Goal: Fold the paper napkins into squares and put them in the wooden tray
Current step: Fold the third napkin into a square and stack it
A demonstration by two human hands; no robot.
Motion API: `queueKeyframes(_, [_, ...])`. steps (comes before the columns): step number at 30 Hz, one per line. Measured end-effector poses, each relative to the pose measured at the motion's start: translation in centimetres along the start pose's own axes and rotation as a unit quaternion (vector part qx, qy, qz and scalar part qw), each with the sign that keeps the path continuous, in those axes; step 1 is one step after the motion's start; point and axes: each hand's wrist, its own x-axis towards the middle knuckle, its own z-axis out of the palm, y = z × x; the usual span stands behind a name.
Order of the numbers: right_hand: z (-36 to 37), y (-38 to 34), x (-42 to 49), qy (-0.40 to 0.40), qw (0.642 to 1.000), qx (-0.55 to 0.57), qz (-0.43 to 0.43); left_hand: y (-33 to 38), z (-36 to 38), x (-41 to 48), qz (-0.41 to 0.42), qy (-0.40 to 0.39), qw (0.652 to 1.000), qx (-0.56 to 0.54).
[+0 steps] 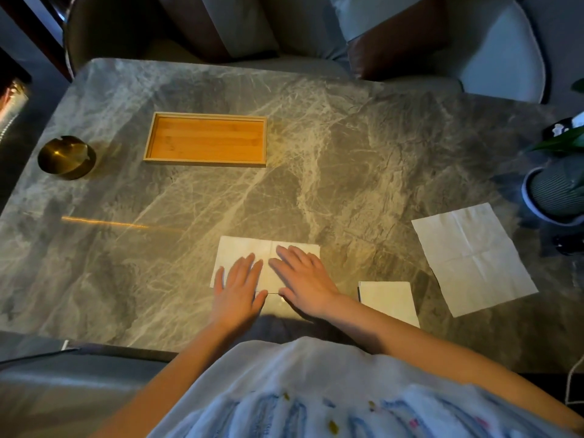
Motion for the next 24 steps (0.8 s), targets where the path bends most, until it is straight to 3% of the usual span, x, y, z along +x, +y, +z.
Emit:
queueKeyframes(3, [0.5,0.6,0.3,-0.045,0.998,-0.027,0.020,-0.9,1.0,0.0,-0.014,-0.017,1.000,0.019])
queueKeyframes(7, [0.6,2.1,-0.6,-0.051,0.998,-0.018,0.023,-1.8,0.9,-0.3,-0.097,0.009,0.995,-0.031])
queueKeyframes(18, [0.0,2.3,-2.1,-0.049,0.998,0.008,0.048,-2.9,-0.4,0.1,-0.162,0.009,0.986,-0.042])
queueKeyframes(21, [-0.5,1.6,-2.1,-0.039,0.997,0.027,0.059,-2.8,-1.4,0.0,-0.202,0.060,0.975,-0.064])
queueKeyframes(24, [-0.6,1.0,-2.2,-0.057,0.993,0.072,0.076,-2.3,-1.9,0.0,-0.141,0.146,0.977,-0.064])
